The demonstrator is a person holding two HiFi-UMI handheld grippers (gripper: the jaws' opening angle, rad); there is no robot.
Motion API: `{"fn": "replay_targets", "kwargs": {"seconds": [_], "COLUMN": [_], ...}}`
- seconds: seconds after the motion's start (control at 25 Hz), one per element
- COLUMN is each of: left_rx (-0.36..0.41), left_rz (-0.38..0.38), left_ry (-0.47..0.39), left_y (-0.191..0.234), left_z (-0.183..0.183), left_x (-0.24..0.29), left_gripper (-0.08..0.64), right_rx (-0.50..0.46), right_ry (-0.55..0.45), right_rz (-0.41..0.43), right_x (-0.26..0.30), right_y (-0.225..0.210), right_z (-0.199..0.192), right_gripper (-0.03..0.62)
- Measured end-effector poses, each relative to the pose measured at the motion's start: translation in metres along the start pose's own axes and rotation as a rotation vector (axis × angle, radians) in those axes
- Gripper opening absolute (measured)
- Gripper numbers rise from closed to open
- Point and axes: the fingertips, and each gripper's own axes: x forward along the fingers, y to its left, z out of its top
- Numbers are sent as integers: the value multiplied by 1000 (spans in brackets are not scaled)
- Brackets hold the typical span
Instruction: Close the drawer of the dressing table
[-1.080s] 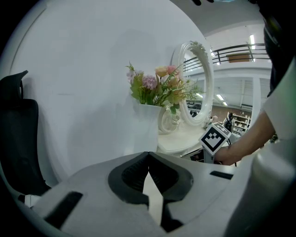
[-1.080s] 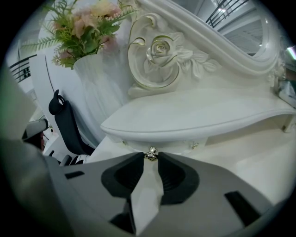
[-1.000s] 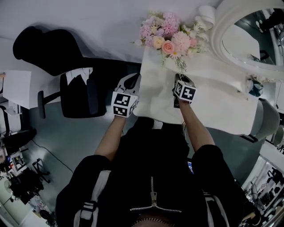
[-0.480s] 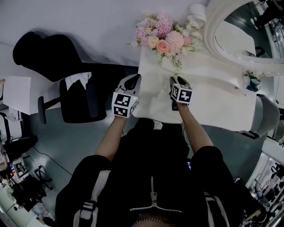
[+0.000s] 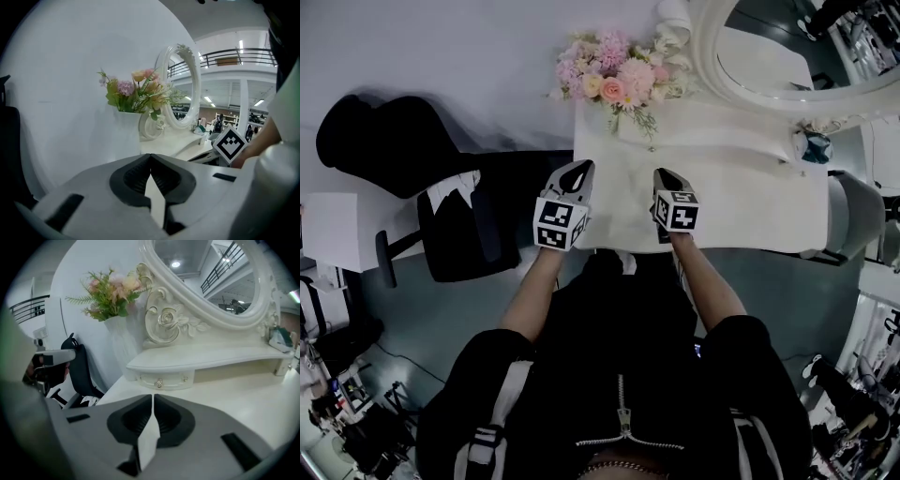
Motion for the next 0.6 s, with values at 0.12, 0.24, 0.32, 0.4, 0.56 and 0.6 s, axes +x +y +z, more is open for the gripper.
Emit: {"fn": "replay_targets", "kwargs": {"seconds": [0.12,0.24,0.32,0.4,0.56,0.6], "left_rx": [13,30,43,56,80,84], "left_rz": [-34,-66,-88,-105,-120,-118], "left_ry": [-7,-11,-12,-14,-31,-36], "left_y": [-13,-28,-38,-49,-72,-77], "left_z": [2,5,9,14,29,32], "left_x": [4,6,8,10,14,14], "left_gripper": [0,0,0,0,0,0], "right_rx": [-7,-21,-35,-47,-71,-74], "right_ry": [-44,-86,-120,-158,-227,-244], "right_rz": [-25,-45,-60,-67,-62,-59], "right_x": [-19,-39,-54,-70,-99,-105], "right_y": [-3,-6,-8,-11,-19,-21], "right_z": [3,9,17,27,45,49], "right_gripper": [4,3,3,3,3,3]}}
